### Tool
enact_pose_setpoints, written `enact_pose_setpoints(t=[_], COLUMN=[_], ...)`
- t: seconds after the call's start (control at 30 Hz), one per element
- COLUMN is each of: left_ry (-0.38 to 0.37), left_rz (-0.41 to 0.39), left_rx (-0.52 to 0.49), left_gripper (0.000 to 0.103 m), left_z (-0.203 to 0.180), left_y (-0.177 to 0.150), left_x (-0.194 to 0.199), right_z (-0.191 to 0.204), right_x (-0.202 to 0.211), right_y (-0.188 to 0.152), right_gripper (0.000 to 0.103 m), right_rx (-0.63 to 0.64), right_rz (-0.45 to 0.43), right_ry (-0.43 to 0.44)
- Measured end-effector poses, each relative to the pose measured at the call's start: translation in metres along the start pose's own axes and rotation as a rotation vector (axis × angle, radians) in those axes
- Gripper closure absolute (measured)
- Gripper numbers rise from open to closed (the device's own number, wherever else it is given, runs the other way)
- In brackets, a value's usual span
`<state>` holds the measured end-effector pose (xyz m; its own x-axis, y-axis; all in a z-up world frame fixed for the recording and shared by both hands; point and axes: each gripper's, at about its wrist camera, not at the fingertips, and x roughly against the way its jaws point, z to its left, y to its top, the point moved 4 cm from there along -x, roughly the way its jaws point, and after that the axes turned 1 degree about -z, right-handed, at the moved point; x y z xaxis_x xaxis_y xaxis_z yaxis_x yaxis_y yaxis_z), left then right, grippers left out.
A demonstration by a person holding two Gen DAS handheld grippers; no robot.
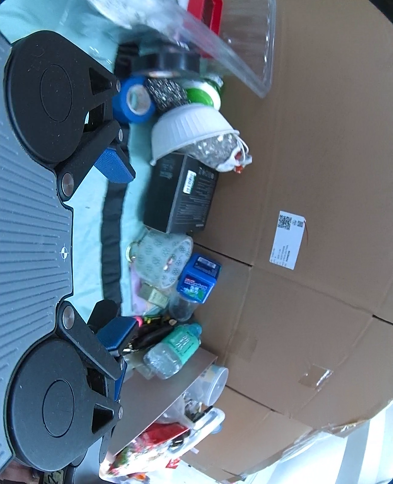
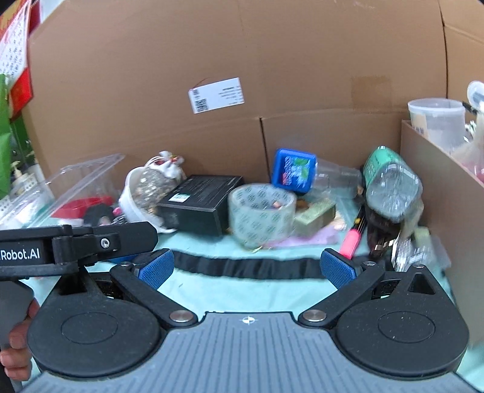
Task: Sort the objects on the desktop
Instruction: 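Grasp the clear tape roll rim with the left gripper and lift it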
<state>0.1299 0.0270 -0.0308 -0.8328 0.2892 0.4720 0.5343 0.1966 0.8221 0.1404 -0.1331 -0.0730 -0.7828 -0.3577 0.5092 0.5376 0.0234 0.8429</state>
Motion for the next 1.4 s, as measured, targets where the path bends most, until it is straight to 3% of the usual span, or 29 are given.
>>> enact_pose_setpoints(t=[0.23,0.37,0.5,0.57,0.7,0.8,1.03,1.13,1.23,1.4], left_ry=[0.012,0.006,-0.004,0.015,0.017,-0.025,-0.021,-0.021,0.002,0.000], left_rz=[0.014,0.068,0.119,0.119,0.122,0.135,0.125,0.123,0.122,0.132], left_rx=[-0.022,-0.047,-0.070,-0.072,-0.063,-0.049,-0.111,-0.138,-0.176,-0.148], left_gripper=[0.025,0.051,0.056,0.062,0.066,0.058,0.041,0.043,0.052,0.058], left_z=[-0.002,-0.005,-0.008,-0.007,-0.002,-0.001,-0.005,-0.005,-0.007,-0.004], left_y=[0.024,0.032,0.033,0.034,0.039,0.041,0.044,0.042,0.039,0.034], left_x=[-0.047,-0.080,-0.106,-0.113,-0.126,-0.131,-0.142,-0.141,-0.139,-0.134], right_z=[-0.008,-0.011,-0.017,-0.021,-0.025,-0.025,-0.017,-0.017,-0.017,-0.014], right_x=[-0.037,-0.067,-0.088,-0.092,-0.097,-0.099,-0.123,-0.127,-0.123,-0.115], right_y=[0.023,0.028,0.024,0.023,0.023,0.022,0.022,0.021,0.019,0.016], right_gripper=[0.002,0.012,0.023,0.023,0.021,0.021,0.018,0.018,0.020,0.021], right_rx=[0.044,0.067,0.078,0.059,0.048,0.073,0.099,0.095,0.093,0.100], right_rz=[0.011,0.022,0.031,0.029,0.024,-0.005,0.031,0.031,0.028,0.025], right_ry=[-0.048,-0.051,-0.047,-0.024,0.037,0.044,0.058,0.052,0.049,0.020])
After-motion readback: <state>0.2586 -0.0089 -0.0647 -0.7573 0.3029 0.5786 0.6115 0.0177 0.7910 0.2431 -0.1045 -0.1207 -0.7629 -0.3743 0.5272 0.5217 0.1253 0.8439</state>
